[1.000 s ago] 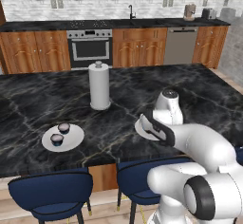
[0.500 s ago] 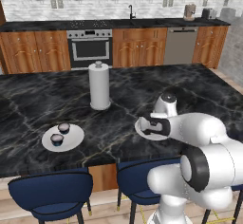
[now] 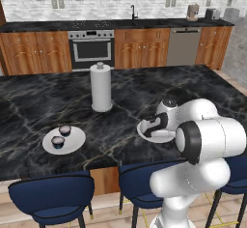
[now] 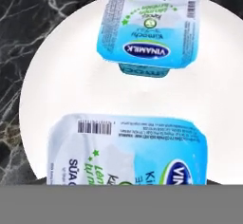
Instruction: Place two yogurt containers on each plate.
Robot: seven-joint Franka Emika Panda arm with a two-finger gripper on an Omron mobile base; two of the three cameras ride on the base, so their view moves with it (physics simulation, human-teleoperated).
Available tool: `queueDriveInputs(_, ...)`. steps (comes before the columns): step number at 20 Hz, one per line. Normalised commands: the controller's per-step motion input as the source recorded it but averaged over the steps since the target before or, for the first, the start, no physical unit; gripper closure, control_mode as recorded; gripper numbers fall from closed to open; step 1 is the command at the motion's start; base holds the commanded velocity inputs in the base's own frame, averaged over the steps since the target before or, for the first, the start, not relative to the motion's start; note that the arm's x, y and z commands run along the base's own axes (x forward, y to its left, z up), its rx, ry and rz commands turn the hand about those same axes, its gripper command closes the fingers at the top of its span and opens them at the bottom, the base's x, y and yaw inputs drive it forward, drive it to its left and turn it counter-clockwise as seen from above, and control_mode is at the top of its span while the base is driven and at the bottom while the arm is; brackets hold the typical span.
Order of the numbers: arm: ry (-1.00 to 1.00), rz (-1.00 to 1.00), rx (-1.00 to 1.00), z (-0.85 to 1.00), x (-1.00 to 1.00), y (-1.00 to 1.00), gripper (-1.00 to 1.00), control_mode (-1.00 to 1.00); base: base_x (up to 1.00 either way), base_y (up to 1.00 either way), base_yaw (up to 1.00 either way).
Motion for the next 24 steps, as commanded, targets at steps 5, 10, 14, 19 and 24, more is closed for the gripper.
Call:
queueDriveInputs(5,0.00,0.01,0.00,-0.26,0.35,-0.17,1.00,-1.00,0.00,0.00,0.00)
queueDriveInputs(10,0.00,0.01,0.00,-0.19,0.27,-0.06,-1.00,-1.00,0.00,0.00,0.00)
queueDriveInputs(14,0.00,0.00,0.00,0.06,0.00,0.00,-1.00,-1.00,0.00,0.00,0.00)
queueDriveInputs(19,0.01,0.00,0.00,0.25,0.00,0.00,-1.00,-1.00,0.00,0.00,0.00)
queueDriveInputs(24,-0.01,0.00,0.00,0.56,-0.15,0.01,-1.00,-1.00,0.00,0.00,0.00)
